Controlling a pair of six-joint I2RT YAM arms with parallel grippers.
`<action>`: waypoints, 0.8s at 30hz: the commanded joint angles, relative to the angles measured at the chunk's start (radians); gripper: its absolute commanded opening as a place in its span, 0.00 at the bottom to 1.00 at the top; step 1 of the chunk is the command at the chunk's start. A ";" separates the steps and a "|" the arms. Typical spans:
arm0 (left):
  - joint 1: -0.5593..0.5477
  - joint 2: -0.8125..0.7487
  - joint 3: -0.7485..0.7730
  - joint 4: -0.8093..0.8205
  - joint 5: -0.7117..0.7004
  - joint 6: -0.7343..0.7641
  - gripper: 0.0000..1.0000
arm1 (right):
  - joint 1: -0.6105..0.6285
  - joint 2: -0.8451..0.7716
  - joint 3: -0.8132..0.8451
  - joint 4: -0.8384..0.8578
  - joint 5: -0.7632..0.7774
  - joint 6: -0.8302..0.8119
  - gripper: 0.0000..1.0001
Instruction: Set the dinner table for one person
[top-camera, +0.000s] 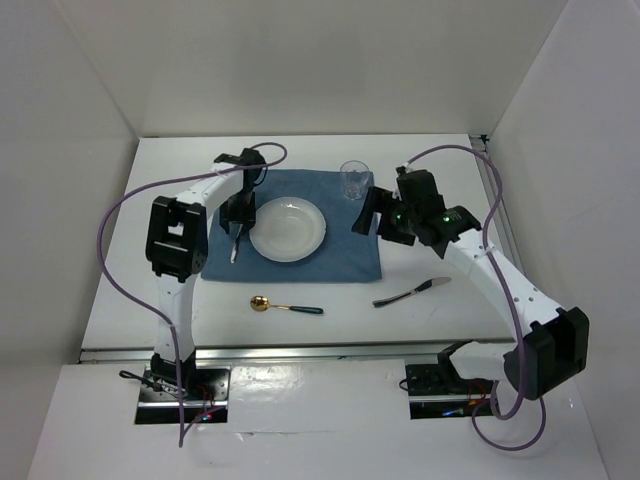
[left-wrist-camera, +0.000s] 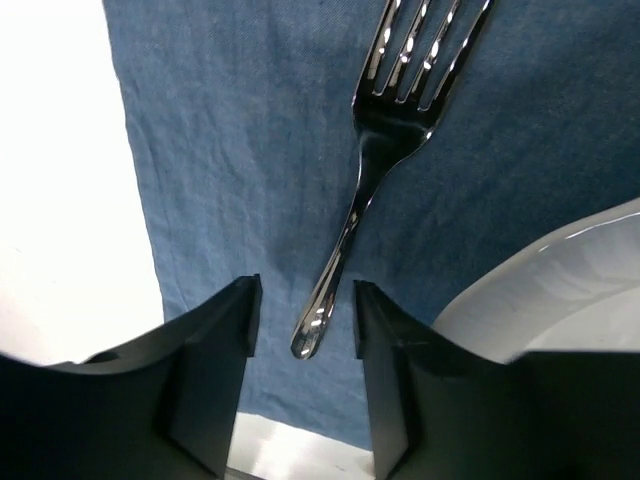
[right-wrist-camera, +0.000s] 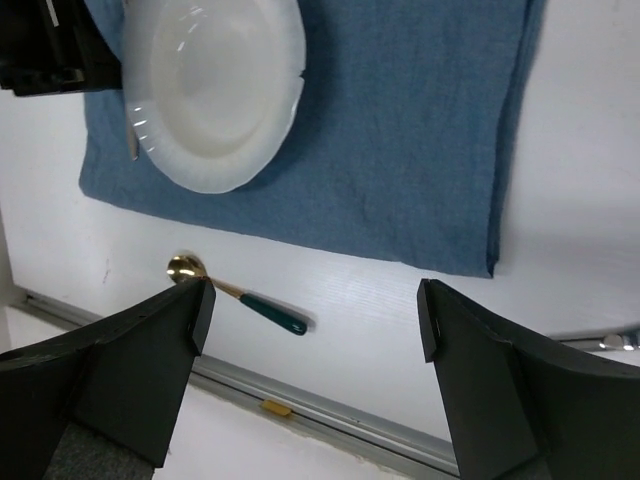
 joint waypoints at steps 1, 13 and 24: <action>0.003 -0.024 0.036 -0.032 0.008 0.006 0.59 | -0.016 -0.043 0.017 -0.097 0.097 -0.007 0.97; -0.006 -0.363 0.050 -0.072 0.093 -0.010 0.64 | -0.152 -0.005 -0.271 -0.228 0.131 0.372 0.95; -0.034 -0.647 -0.197 0.100 0.258 -0.054 0.64 | -0.162 0.081 -0.373 -0.127 0.132 0.473 0.79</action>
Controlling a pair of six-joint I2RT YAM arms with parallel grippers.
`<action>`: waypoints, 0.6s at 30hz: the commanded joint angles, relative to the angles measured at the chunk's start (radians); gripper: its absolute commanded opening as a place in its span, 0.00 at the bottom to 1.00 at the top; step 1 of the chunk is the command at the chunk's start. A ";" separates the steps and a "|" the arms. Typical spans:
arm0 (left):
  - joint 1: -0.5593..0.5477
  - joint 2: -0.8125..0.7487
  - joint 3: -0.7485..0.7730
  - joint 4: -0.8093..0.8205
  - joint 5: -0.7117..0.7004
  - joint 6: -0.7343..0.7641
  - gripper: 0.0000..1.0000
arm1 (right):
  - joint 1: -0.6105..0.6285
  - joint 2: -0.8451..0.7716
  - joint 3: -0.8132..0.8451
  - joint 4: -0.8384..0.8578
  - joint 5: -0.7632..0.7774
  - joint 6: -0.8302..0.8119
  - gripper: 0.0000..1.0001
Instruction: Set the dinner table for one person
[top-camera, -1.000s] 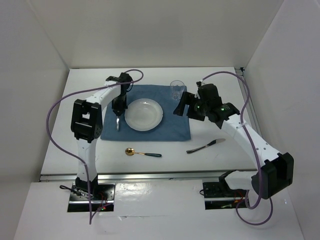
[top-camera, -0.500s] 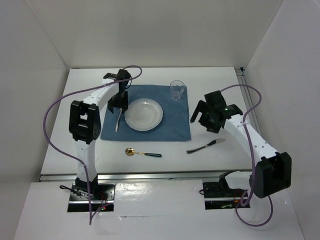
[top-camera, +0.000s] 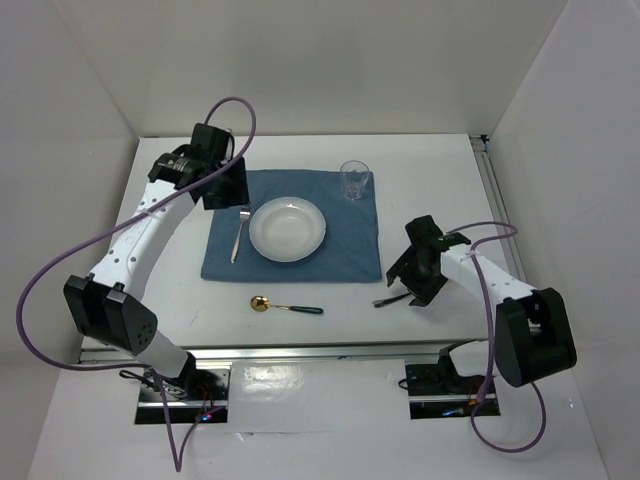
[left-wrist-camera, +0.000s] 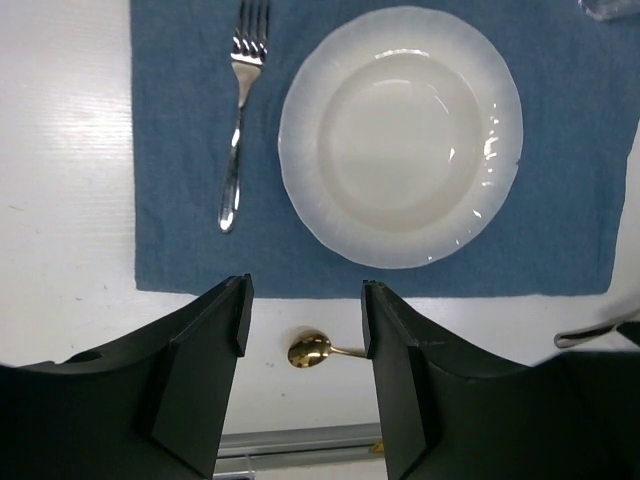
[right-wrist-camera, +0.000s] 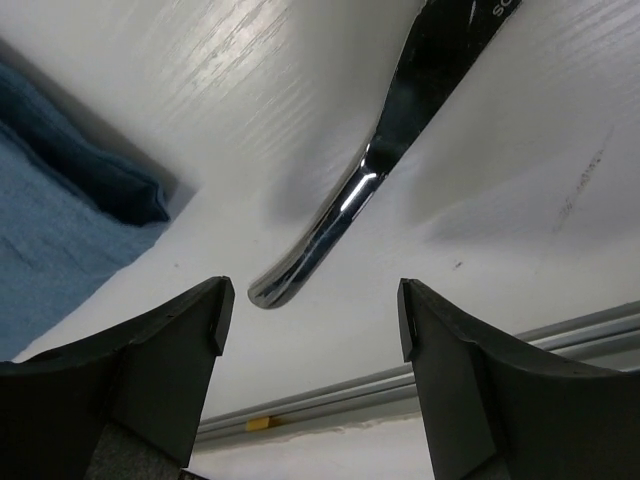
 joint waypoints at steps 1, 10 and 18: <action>-0.006 -0.002 -0.045 0.052 0.048 -0.018 0.64 | -0.006 0.054 -0.005 0.056 0.017 0.058 0.78; -0.015 0.007 -0.088 0.045 0.036 -0.027 0.64 | -0.016 0.143 -0.047 0.157 0.020 0.121 0.62; -0.024 0.007 -0.097 0.045 0.036 -0.027 0.64 | -0.016 0.288 -0.028 0.168 0.052 0.175 0.49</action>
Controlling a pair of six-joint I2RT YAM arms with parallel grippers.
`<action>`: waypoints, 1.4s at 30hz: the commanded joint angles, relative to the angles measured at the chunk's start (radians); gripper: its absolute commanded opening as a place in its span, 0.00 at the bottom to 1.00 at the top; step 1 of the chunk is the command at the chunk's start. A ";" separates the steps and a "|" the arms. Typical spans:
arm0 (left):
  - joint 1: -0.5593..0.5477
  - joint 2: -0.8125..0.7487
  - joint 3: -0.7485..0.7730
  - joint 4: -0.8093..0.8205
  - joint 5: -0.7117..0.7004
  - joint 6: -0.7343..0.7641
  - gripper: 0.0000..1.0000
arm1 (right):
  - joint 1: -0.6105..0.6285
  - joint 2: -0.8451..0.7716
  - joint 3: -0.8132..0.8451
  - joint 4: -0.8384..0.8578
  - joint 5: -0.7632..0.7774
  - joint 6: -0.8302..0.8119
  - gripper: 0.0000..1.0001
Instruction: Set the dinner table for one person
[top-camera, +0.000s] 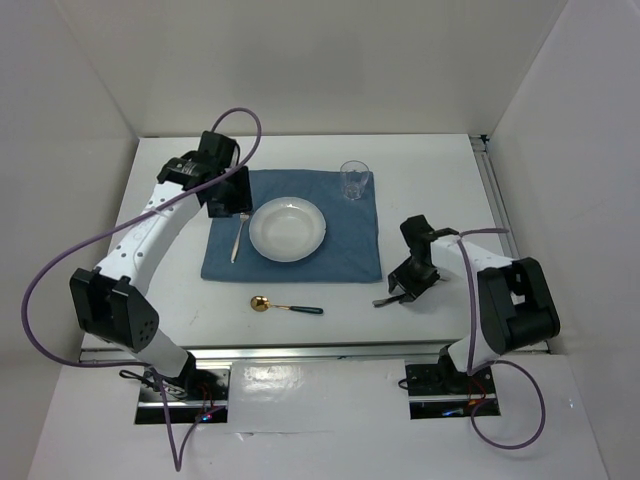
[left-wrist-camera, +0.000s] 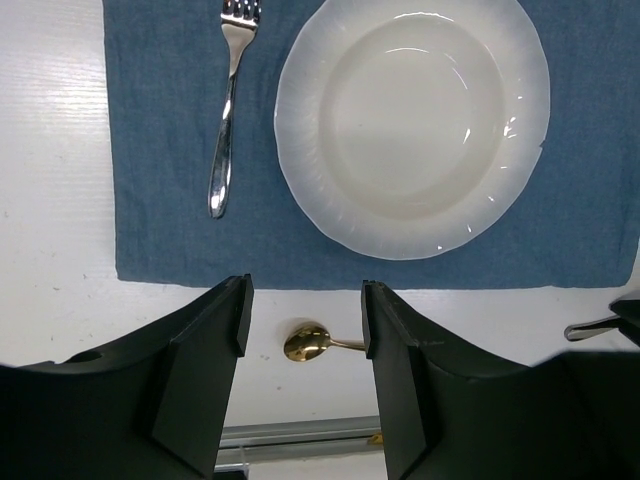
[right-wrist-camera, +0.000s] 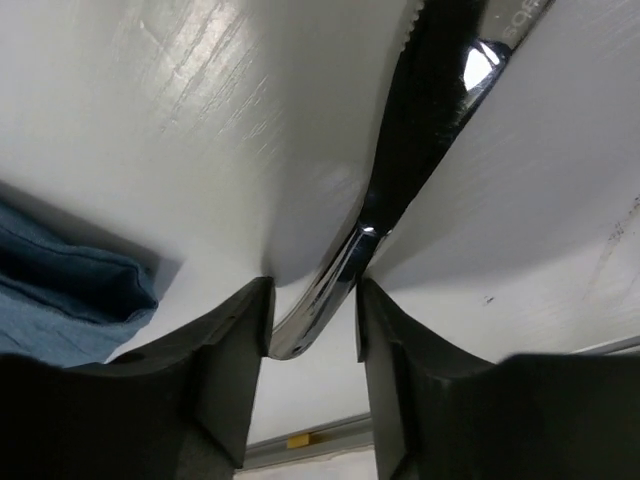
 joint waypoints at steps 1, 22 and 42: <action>-0.008 -0.005 -0.007 0.015 0.009 -0.006 0.64 | -0.005 0.120 -0.035 0.081 0.071 0.066 0.47; -0.008 0.004 -0.044 0.038 -0.040 0.004 0.64 | 0.146 -0.071 0.278 0.057 0.268 -0.492 0.25; -0.008 -0.006 -0.026 -0.024 -0.110 0.013 0.64 | 0.216 0.318 0.565 0.195 -0.180 -0.796 0.26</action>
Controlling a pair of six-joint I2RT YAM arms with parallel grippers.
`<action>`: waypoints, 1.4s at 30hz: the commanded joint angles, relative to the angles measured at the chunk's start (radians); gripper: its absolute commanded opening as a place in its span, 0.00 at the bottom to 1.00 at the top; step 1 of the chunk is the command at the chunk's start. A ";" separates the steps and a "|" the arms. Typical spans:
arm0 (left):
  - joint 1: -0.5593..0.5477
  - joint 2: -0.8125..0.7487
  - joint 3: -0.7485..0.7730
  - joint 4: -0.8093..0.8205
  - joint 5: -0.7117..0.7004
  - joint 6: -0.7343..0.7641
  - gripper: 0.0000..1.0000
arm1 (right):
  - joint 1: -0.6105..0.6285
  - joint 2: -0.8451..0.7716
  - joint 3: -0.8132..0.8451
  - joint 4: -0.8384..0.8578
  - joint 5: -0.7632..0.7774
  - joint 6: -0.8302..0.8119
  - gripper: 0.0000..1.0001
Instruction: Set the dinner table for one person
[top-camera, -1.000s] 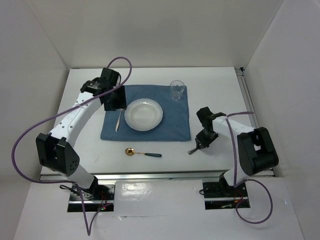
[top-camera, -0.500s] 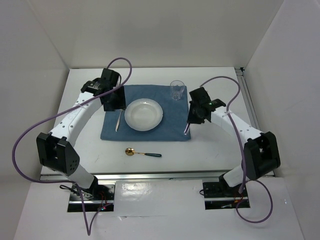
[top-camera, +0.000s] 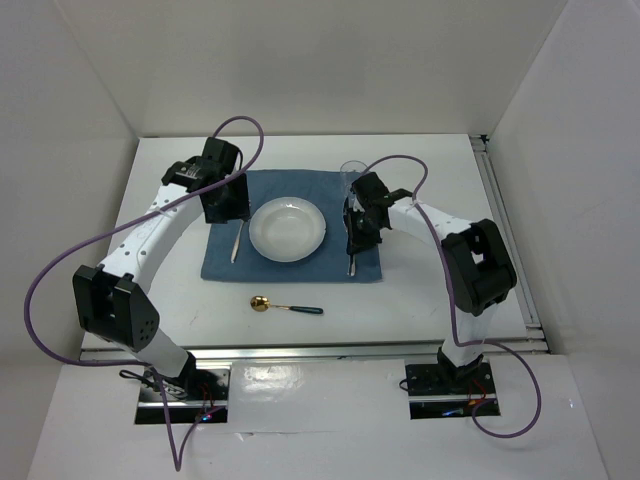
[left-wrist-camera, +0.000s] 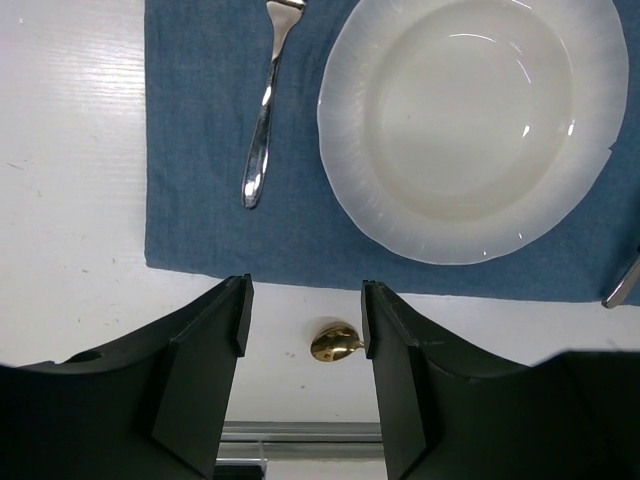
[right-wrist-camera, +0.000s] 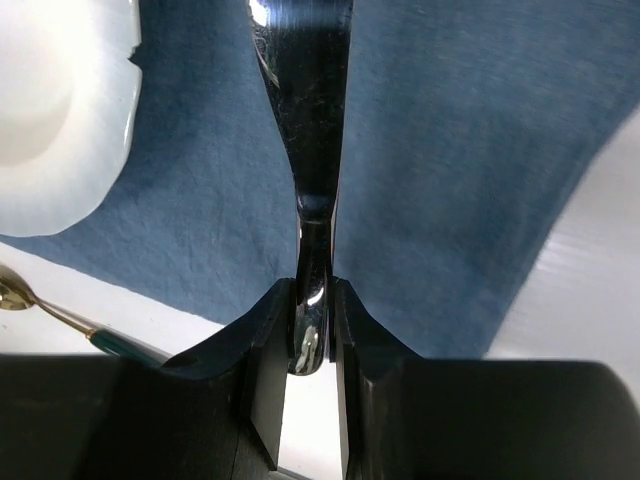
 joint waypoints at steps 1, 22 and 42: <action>-0.004 -0.011 0.022 -0.020 -0.046 0.012 0.64 | 0.015 0.017 0.062 0.090 -0.048 -0.024 0.26; -0.004 -0.048 0.044 -0.068 -0.054 0.003 0.64 | 0.071 -0.102 0.018 0.135 0.072 0.033 0.73; -0.004 -0.108 0.020 -0.050 -0.054 -0.007 0.64 | 0.594 -0.113 -0.174 0.267 0.075 -0.341 0.81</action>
